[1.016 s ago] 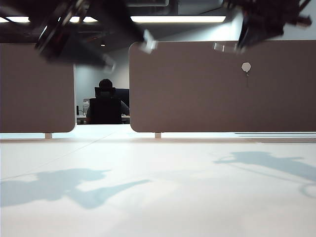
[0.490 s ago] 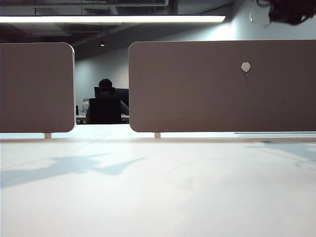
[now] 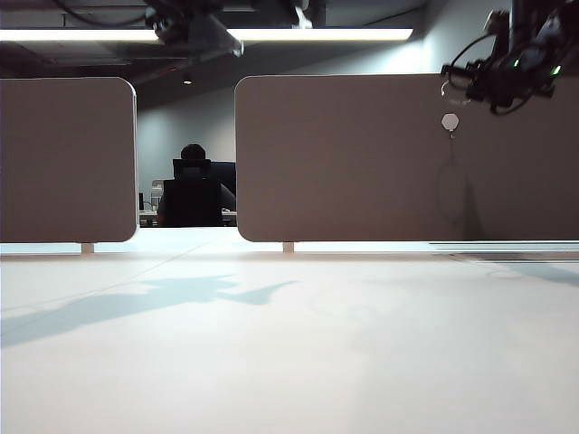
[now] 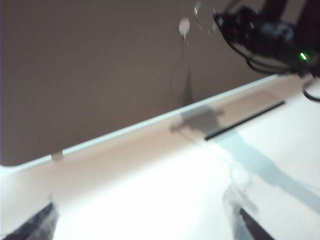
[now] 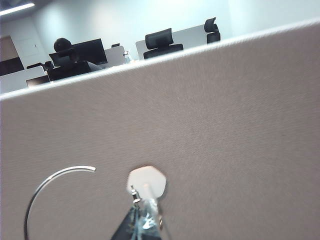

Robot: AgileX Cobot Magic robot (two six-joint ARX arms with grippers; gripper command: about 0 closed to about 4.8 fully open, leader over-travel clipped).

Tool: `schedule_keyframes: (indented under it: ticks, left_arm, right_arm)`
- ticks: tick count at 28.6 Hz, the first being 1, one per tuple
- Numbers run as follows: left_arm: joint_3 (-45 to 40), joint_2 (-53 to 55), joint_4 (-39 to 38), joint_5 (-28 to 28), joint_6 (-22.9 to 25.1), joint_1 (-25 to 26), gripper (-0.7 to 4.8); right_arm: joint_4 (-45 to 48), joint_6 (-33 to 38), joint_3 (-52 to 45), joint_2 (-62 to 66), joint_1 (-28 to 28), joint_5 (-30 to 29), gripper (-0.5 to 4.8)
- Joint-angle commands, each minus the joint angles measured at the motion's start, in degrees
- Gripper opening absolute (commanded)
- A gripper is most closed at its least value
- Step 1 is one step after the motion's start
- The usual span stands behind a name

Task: Hang the earring on the hook.

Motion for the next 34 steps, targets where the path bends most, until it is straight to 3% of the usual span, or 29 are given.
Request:
schedule_keyframes:
  ticks: [1,9,18,22,34]
  left_arm:
    - [0.44,0.20,0.28,-1.11,0.11,-0.02,4.79]
    - [0.44,0.48,-0.81,-2.08,0.48,0.00,4.79]
    - [0.44,0.46,-3.30,-2.10,0.48,0.00,4.79]
    - [0.44,0.46,-4.92,-2.08,0.46,0.00,4.79]
    - [0.42,0.46,-7.10,-2.49,0.46,0.00,4.79]
  right_arm:
    - [0.26,0.70,7.26,5.35,-0.11,0.85,-0.07]
    - [-4.87,0.90,18.43,13.68,-0.22,3.32,-0.07]
    - [-8.85,0.90,18.53,14.38,-0.22,4.90,-0.07]
    - [-9.64,2.58,18.49,15.19,-0.24,8.72,-0.07]
    - [-10.43,3.50,18.47,16.06,-0.17,9.51,-0.07]
